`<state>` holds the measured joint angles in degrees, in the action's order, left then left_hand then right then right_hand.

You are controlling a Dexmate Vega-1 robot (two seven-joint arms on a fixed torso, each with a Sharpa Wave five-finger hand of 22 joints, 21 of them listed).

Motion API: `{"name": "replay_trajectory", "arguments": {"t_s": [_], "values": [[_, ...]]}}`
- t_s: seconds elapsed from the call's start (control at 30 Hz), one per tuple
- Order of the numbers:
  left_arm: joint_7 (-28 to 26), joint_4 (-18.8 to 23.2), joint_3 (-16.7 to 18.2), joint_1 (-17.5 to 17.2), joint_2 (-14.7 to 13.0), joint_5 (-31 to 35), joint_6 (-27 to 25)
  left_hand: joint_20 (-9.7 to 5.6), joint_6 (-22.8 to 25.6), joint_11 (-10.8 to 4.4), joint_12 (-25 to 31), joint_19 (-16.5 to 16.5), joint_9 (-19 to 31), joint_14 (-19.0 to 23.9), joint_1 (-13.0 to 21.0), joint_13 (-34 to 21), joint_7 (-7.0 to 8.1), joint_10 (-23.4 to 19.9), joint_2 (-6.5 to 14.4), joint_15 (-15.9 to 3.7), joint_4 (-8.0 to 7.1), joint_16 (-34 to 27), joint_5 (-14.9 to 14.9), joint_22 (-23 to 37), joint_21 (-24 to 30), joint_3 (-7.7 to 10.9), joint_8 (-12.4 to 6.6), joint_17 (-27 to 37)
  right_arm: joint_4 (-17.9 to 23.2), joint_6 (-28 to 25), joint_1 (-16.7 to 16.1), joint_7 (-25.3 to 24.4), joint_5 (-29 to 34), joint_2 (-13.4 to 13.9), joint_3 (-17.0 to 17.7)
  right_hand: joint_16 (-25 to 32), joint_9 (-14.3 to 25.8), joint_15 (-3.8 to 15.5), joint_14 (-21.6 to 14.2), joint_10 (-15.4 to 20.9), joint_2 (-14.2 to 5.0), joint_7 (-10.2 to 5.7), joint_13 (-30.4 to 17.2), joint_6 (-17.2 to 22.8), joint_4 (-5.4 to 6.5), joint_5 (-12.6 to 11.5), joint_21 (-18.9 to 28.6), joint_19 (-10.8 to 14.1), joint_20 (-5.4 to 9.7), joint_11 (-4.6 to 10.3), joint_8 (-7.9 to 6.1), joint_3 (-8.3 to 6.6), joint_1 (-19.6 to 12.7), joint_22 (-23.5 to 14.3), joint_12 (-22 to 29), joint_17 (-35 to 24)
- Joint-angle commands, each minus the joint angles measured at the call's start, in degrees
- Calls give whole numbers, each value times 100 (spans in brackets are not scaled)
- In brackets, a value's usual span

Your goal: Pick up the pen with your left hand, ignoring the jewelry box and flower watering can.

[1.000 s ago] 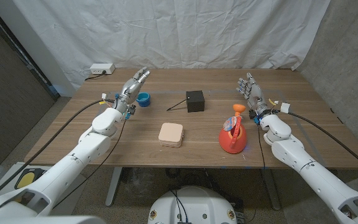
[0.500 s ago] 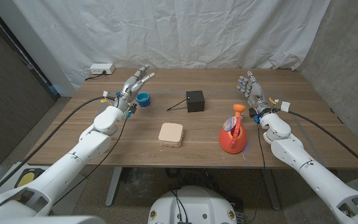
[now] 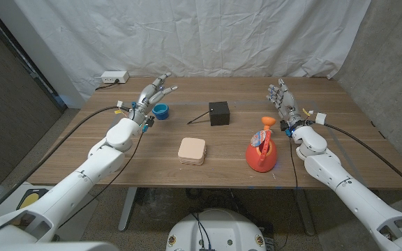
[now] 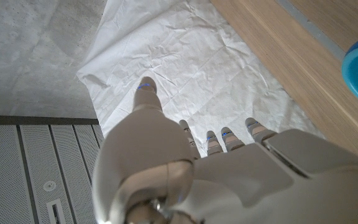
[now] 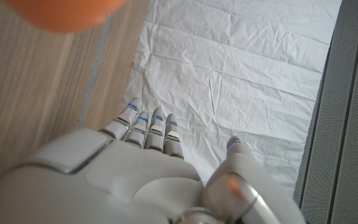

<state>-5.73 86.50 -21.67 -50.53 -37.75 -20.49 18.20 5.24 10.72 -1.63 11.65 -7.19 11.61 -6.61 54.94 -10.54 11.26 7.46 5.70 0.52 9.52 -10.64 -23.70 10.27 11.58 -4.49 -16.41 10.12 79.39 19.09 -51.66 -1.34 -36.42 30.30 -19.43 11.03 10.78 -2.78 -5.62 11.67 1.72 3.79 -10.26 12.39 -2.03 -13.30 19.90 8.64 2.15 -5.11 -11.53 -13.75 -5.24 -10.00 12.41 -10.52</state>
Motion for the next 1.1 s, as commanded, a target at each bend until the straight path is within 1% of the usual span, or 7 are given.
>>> {"name": "replay_trajectory", "arguments": {"t_s": [0.03, 0.1, 0.2, 0.23, 0.3, 0.5, 1.1], "values": [[-277, 144, 0, -75, -41, 374, 39, 84, 337, -105, 14, 25, 22, 2, 322, -31, 95, 10, -30, -10, 41, -11, 59, 17, 49, 61, -125, 19, 48, -55, -18, -22, -14, 17, 4, -10, 12, -12, -6, 28, 23, 2, -31, 31, -18, -37, -10, 53, 110, -25, 3, 23, 7, -19, -10, -15], [-322, 191, 6, -103, -48, 423, 41, 93, 541, -240, 23, 31, 33, -71, 583, -32, 124, -12, -40, -281, 28, 17, 94, 23, 41, 96, -156, 14, 54, -75, -11, -25, -10, 22, -1, -10, 12, -16, -7, 27, 22, 1, -31, 29, -18, -38, -15, 51, 105, -25, 4, 24, 8, -19, -11, -15], [-522, 298, -2, -151, -83, 673, -33, 32, 713, -354, 43, 21, 39, -74, 705, -31, 124, -74, -63, -419, 2, 16, 127, 25, 31, 95, -188, 4, 50, -88, -4, -13, -16, 25, -4, -9, 12, -16, -11, 30, 21, 2, -31, 32, -18, -38, -23, 53, 106, -22, 4, 27, 9, -20, -11, -15], [-386, 236, -11, -125, -94, 598, 51, 6, 742, -374, 45, 15, 39, -74, 701, -30, 121, -81, -72, -439, -11, 15, 133, 25, 28, 85, -194, 5, 45, -87, -3, -11, -18, 22, -5, -9, 12, -15, -11, 28, 20, -2, -31, 29, -18, -39, -25, 54, 104, -30, 5, 28, 10, -20, -12, -15], [-552, 265, 9, -177, -50, 692, 58, 5, 776, -370, 46, 9, 39, -74, 683, -31, 121, -87, -96, -432, -37, 13, 145, 25, 25, 60, -195, 6, 34, -86, -1, -9, -24, 16, -4, -9, 12, -16, -12, 29, 20, -2, -31, 29, -18, -39, -30, 56, 101, -26, 6, 30, 11, -20, -12, -15], [-799, 539, 18, -276, -172, 1008, -274, 24, 819, -387, 68, 30, 36, -25, 652, -31, 122, -154, -136, -428, -75, -8, 164, 26, 31, 16, -191, 8, 59, -104, -5, -14, -18, 30, -6, -9, 12, -16, -12, 38, 17, -10, -31, 27, -19, -41, -40, 61, 98, -29, 8, 33, 10, -20, -10, -15], [-1135, 1303, 159, -465, -488, 1481, -1094, -22, 1190, -481, 121, 70, 34, 71, 619, -31, 130, -384, -195, -514, -175, -24, 219, 31, 37, -103, -239, 7, 242, -151, -96, -109, -64, 84, 70, -4, 13, -32, -34, 59, 2, -15, -31, 22, -29, -46, -72, 80, 75, -55, 12, 35, -5, -22, -5, -12]]}}
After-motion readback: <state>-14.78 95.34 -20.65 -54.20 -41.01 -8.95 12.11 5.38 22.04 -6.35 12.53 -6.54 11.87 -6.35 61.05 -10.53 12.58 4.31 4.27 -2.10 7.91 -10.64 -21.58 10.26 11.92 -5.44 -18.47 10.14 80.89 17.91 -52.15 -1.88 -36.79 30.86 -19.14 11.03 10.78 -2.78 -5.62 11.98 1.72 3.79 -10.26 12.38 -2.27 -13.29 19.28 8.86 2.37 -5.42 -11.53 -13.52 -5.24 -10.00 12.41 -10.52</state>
